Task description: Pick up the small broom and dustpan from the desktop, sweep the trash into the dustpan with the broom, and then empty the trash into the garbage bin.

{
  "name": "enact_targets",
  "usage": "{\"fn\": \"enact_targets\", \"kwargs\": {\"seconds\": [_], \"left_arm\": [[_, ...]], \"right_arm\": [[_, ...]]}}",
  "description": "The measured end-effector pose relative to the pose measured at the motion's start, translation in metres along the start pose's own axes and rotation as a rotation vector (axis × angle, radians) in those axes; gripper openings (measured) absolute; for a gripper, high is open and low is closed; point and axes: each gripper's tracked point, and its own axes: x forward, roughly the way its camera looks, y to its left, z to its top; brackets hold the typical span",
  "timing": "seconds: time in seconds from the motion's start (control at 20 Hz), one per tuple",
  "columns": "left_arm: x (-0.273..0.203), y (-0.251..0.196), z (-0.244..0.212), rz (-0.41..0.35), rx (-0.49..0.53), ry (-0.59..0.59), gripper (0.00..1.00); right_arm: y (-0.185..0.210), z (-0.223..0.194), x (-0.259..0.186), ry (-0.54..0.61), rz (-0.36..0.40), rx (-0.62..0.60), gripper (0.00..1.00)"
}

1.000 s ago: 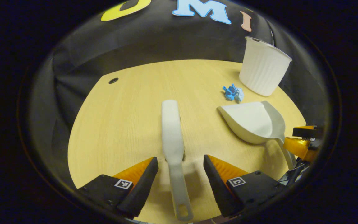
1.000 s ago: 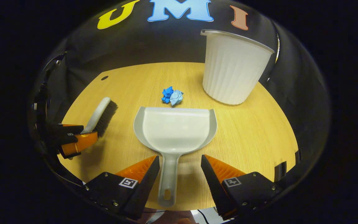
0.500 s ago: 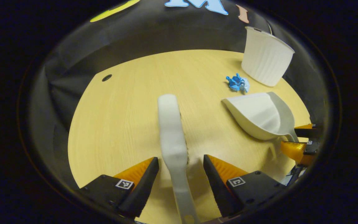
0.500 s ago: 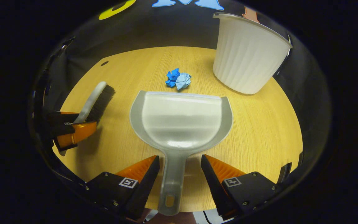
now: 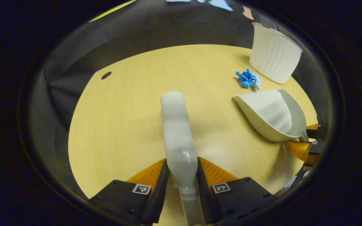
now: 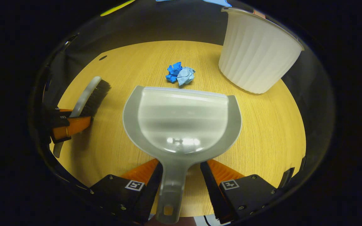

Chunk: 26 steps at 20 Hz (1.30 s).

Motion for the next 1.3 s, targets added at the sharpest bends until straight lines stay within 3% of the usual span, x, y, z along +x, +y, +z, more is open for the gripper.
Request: {"fn": "enact_targets", "kwargs": {"seconds": [0.05, 0.1, 0.15, 0.3, 0.35, 0.5, 0.6, 0.8, 0.9, 1.3], "left_arm": [[0.001, -0.001, -0.002, -0.003, -0.002, 0.006, 0.55], [0.001, -0.001, -0.003, 0.005, -0.009, 0.013, 0.44], [0.001, -0.001, -0.002, -0.002, -0.008, 0.014, 0.46], [0.005, -0.001, 0.006, -0.013, 0.007, 0.013, 0.47], [0.006, -0.001, 0.009, -0.018, 0.02, 0.017, 0.44], [0.012, -0.002, 0.02, -0.029, 0.058, 0.019, 0.39], [0.019, -0.004, 0.031, -0.04, 0.087, 0.02, 0.39], [0.034, -0.017, 0.055, -0.061, 0.162, 0.02, 0.41], [0.041, -0.025, 0.068, -0.079, 0.207, 0.016, 0.39], [0.07, -0.065, 0.123, -0.154, 0.329, -0.011, 0.44]], "right_arm": [[-0.001, 0.0, -0.004, -0.002, -0.006, 0.004, 0.66], [-0.001, 0.0, 0.001, -0.006, -0.006, 0.003, 0.52], [-0.003, 0.0, -0.002, -0.002, -0.009, -0.001, 0.42], [-0.004, -0.002, 0.012, -0.001, -0.002, -0.011, 0.41], [-0.003, 0.001, 0.003, -0.002, 0.003, -0.018, 0.35], [-0.009, 0.0, 0.001, -0.004, 0.006, -0.039, 0.35], [-0.016, 0.0, 0.001, -0.007, 0.003, -0.068, 0.31], [-0.03, 0.003, 0.0, -0.007, 0.019, -0.103, 0.35], [-0.036, 0.005, -0.002, -0.002, 0.036, -0.133, 0.3], [-0.064, 0.009, -0.003, 0.012, 0.09, -0.261, 0.3]]}}
